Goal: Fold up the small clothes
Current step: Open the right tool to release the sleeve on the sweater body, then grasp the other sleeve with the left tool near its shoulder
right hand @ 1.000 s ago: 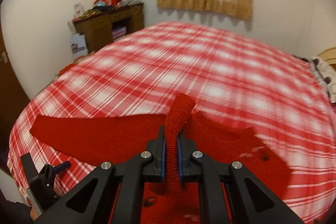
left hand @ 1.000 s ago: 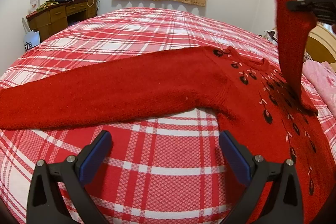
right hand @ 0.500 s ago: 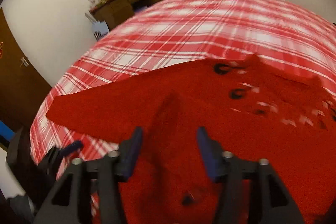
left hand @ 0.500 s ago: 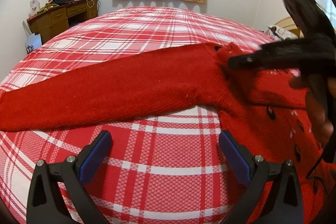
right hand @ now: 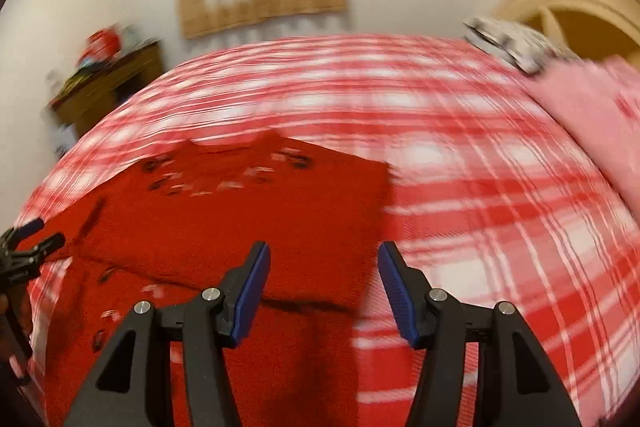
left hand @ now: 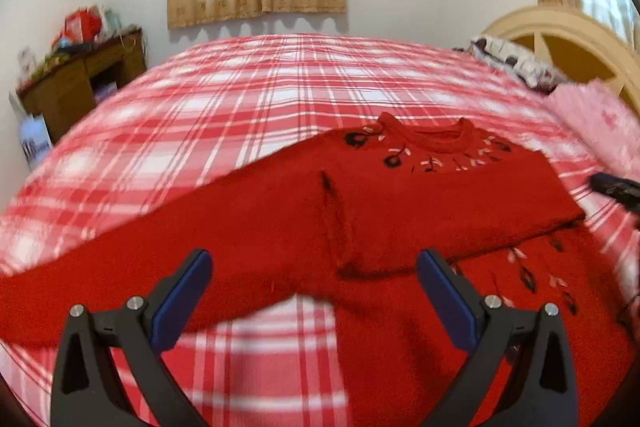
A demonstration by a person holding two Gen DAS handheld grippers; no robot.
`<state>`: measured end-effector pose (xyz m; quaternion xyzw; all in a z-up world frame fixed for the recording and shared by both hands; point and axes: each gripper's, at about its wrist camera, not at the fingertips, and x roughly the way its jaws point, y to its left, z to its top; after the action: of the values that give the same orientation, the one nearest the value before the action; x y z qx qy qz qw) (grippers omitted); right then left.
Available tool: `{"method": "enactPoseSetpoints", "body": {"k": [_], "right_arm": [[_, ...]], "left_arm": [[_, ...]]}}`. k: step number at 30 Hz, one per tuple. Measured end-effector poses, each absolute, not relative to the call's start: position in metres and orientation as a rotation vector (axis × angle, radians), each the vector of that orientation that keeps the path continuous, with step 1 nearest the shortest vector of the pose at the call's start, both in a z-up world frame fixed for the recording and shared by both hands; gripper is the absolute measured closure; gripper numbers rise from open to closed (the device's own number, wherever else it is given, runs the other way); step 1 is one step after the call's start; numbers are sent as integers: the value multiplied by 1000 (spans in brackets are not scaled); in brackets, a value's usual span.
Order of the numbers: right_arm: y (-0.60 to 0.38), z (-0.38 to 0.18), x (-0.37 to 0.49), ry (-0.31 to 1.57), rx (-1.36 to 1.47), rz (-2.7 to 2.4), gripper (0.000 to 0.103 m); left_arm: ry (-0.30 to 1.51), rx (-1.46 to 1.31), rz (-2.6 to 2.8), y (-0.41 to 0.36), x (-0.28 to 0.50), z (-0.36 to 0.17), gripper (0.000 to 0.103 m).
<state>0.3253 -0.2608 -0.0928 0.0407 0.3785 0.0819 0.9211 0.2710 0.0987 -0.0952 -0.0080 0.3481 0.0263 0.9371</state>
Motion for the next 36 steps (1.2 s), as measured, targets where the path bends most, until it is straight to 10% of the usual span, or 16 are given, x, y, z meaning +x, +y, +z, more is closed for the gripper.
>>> {"method": "enactPoseSetpoints", "body": {"k": [17, 23, 27, 29, 36], "right_arm": [[-170, -140, 335, 853, -49, 471, 36], [-186, -139, 341, 836, 55, 497, 36], [-191, -135, 331, 794, 62, 508, 36], [-196, -132, 328, 767, 85, 513, 36], [-219, -107, 319, 612, 168, 464, 26]], "left_arm": [[848, 67, 217, 105, 309, -137, 0], [823, 29, 110, 93, 310, -127, 22], [845, 28, 42, 84, 322, -133, 78], [835, 55, 44, 76, 321, -130, 89], [817, 19, 84, 94, 309, -123, 93]]}}
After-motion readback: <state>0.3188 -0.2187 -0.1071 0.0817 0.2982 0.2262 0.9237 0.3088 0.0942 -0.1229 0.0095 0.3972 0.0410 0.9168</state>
